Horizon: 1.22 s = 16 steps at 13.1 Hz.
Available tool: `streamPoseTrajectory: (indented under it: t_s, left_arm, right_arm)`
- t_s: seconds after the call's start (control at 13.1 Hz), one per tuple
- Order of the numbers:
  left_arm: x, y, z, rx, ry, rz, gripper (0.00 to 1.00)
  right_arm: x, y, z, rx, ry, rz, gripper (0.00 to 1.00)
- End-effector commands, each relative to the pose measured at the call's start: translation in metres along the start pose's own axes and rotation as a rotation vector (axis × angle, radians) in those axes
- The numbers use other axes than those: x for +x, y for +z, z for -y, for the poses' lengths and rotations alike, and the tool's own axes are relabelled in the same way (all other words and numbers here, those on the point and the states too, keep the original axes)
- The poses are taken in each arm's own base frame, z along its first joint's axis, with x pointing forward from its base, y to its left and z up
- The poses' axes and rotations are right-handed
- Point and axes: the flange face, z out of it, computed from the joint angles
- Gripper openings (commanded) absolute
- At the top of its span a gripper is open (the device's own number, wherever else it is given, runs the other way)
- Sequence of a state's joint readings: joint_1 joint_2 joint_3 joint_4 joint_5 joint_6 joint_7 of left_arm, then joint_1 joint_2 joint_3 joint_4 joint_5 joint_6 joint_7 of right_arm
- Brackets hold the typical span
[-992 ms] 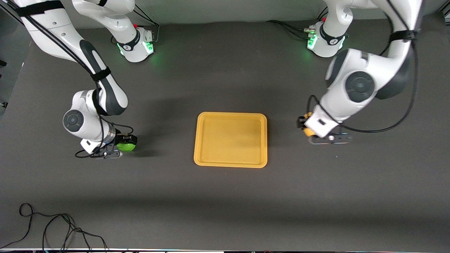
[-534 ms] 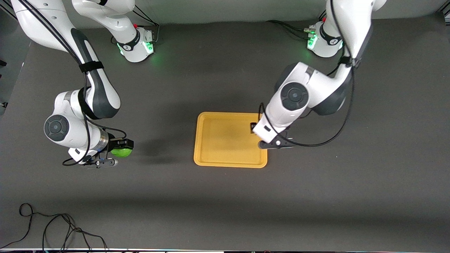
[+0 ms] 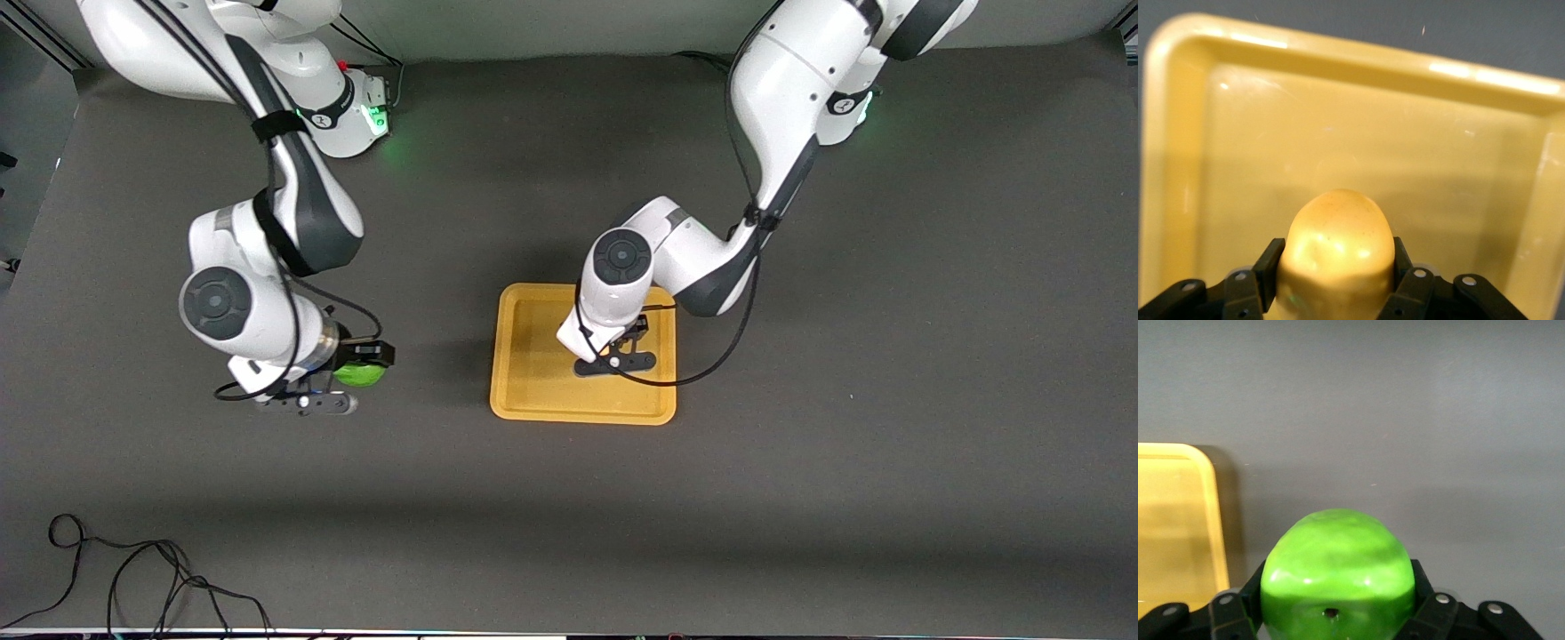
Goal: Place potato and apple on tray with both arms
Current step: 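Carry the yellow potato onto the tray with the left gripper, then release the potato on the tray while the right gripper carries the apple over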
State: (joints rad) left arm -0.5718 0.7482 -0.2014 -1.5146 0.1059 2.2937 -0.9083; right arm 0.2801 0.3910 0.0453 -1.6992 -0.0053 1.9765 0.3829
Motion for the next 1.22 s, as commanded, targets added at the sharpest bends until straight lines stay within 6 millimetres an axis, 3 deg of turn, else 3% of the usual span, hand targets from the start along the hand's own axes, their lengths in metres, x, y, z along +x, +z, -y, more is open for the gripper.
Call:
streamPoseTrajectory:
  t_s: [0.0, 0.08, 0.31, 0.38, 0.46, 0.53, 0.69, 0.84, 0.92, 1.14]
  left_arm:
    - [0.005, 0.025, -0.002, 0.024, -0.003, -0.027, 0.33]
    - [0.004, 0.034, 0.0, 0.037, 0.005, -0.025, 0.33]
    - [0.005, 0.038, 0.001, 0.042, 0.005, -0.023, 0.34]
    - [0.005, 0.038, 0.001, 0.043, 0.007, -0.024, 0.43]
    - [0.005, 0.038, 0.002, 0.044, 0.009, -0.026, 0.68]
    - [0.006, 0.038, 0.003, 0.046, 0.013, -0.027, 0.82]
    - [0.011, 0.034, 0.006, 0.046, 0.013, -0.032, 0.99]
    - [0.034, 0.018, 0.026, 0.057, -0.009, -0.049, 1.0]
    - [0.042, 0.0, 0.032, 0.055, -0.003, -0.046, 1.0]
    - [0.055, -0.055, 0.047, 0.024, -0.022, -0.004, 1.0]
  right_arm:
    - [0.004, 0.008, 0.017, -0.026, 0.054, 0.009, 0.55]
    - [0.007, 0.01, 0.02, -0.018, 0.08, 0.005, 0.55]
    - [0.004, 0.018, 0.057, -0.018, 0.098, 0.0, 0.55]
    - [0.002, 0.019, 0.067, -0.019, 0.109, -0.002, 0.55]
    - [0.001, 0.017, 0.078, -0.014, 0.104, -0.012, 0.55]
    - [0.0, 0.018, 0.085, -0.015, 0.095, -0.012, 0.55]
    - [0.001, 0.023, 0.095, 0.006, 0.102, -0.01, 0.55]
    - [0.002, 0.032, 0.102, 0.027, 0.152, -0.02, 0.55]
    - [-0.007, 0.036, 0.122, 0.027, 0.143, -0.024, 0.55]
    - [-0.016, 0.048, 0.151, 0.04, 0.195, -0.042, 0.55]
